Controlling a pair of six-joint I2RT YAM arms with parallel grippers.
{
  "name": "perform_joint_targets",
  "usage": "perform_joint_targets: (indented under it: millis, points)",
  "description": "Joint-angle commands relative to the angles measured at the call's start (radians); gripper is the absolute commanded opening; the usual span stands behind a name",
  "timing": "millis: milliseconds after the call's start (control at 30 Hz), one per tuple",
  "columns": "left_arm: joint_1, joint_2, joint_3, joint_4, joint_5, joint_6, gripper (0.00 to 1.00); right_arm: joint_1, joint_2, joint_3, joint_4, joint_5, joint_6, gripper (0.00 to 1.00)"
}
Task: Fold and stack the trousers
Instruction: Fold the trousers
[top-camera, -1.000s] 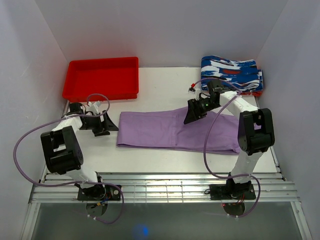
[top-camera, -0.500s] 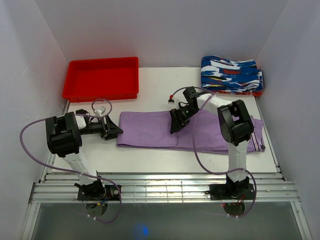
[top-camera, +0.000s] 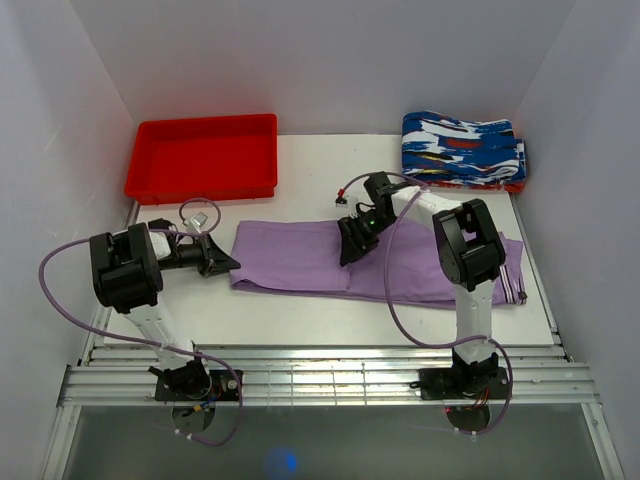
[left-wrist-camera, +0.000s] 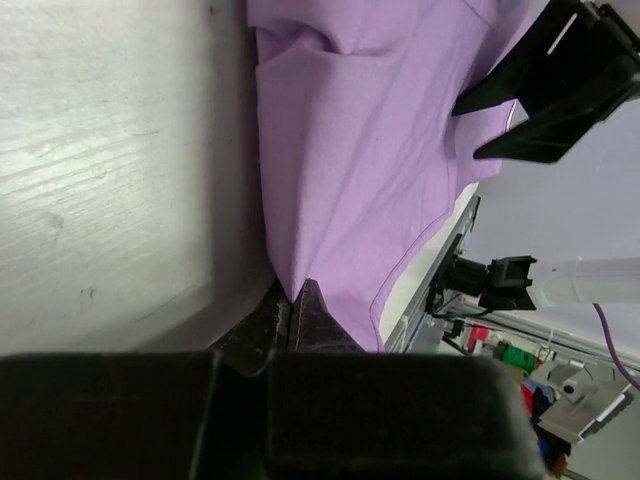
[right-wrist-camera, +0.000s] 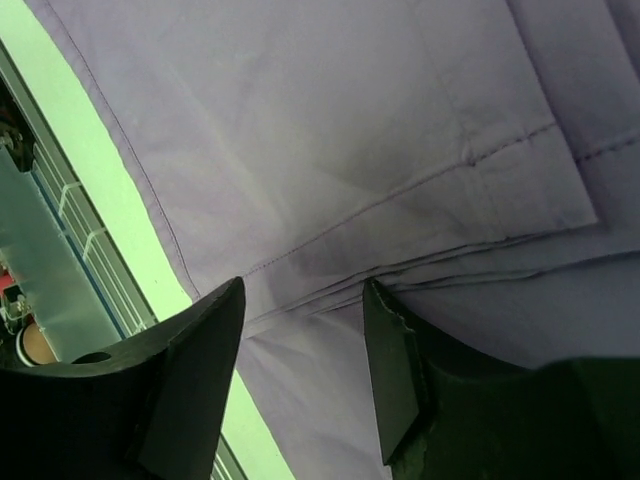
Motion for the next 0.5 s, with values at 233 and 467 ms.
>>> perform_joint_targets:
  millis: [233,467]
  points:
    - [0.205,-0.156,0.156,-0.302,-0.101,0.270,0.00,-0.024,-0.195,0.072,-0.048,0.045,-0.058,0.80]
    - [0.283,-0.243,0.368,-0.545,-0.137,0.410,0.00,-0.202,-0.289,0.022,-0.190,0.080,-0.136,0.81]
